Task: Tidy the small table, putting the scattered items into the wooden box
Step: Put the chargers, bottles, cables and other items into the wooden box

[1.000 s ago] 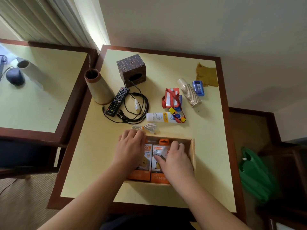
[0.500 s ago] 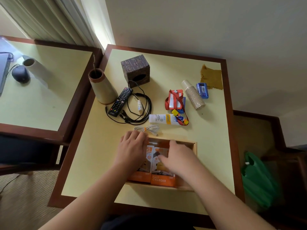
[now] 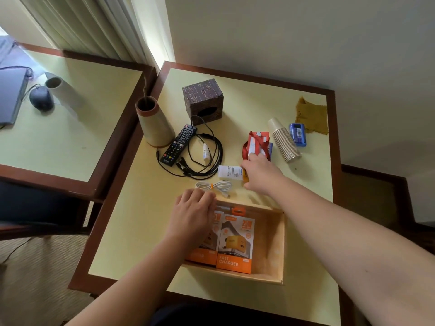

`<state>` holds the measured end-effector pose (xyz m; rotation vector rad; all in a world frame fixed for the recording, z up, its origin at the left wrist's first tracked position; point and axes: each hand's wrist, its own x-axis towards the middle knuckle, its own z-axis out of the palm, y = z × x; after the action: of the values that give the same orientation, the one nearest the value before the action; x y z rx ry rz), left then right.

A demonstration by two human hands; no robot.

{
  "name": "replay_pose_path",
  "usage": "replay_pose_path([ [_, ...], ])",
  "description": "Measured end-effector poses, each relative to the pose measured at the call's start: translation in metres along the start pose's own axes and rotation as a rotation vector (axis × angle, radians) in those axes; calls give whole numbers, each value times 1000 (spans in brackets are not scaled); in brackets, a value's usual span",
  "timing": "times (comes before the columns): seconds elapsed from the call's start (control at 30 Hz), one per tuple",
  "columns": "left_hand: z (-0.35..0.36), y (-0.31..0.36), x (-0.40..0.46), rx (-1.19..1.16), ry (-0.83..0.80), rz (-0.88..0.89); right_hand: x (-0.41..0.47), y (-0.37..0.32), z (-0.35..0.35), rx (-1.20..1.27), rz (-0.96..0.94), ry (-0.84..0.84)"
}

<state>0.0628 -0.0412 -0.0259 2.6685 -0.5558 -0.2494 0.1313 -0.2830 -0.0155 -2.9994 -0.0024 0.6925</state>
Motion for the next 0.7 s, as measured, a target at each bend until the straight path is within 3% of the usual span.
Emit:
replay_pose_path([
  [0.33,-2,1,-1,-9,-8,6,-2,7,13,13,-6,139],
  [0.6,-1,0,0,-27,-7,8,-50,16,-12,440,-49,429],
  [0.7,-1,0,-1,-22,-18,8,-82,16,-35,706,-62,374],
])
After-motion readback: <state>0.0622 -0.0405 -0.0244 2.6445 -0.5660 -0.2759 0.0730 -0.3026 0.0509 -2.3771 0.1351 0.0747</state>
